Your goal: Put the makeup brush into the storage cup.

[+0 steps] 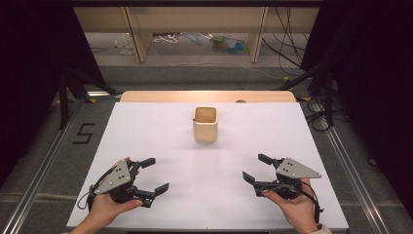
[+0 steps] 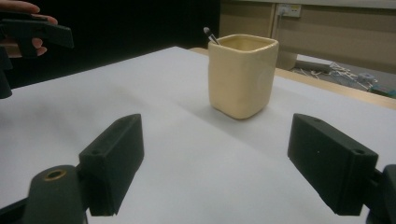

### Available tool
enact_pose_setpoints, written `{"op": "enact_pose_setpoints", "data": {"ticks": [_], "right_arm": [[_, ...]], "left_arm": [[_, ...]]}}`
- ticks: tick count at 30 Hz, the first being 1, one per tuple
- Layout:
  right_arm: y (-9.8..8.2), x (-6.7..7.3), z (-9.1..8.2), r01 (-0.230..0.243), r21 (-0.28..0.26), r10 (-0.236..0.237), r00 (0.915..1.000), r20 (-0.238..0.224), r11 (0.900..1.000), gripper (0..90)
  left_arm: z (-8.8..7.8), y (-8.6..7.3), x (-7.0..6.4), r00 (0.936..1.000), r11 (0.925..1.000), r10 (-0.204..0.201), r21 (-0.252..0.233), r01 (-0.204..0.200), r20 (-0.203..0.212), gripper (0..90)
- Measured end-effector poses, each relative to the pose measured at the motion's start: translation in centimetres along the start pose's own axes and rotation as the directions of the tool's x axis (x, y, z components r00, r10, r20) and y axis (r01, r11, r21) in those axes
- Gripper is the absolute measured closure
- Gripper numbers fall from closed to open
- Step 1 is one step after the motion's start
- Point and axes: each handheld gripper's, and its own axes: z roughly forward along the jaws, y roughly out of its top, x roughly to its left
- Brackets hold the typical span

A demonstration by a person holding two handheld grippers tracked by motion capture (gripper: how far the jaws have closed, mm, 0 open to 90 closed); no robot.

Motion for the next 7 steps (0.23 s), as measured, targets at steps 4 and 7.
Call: {"op": "enact_pose_setpoints", "data": {"ticks": [4, 7], "right_arm": [[-0.01, 0.09, -0.08, -0.021, 0.02, 0.021, 0.9998, 0.0, 1.0, 19.6], [-0.04, 0.1, 0.02, -0.024, 0.018, 0.024, 0.9997, 0.001, 1.0, 19.3]], "left_arm": [[-0.08, 0.01, 0.11, 1.0, 1.0, 0.001, -0.001, -0.001, -0.005, 8.1], [-0.04, -0.05, 0.07, 1.0, 1.0, -0.004, 0.002, 0.004, -0.003, 8.2]]}}
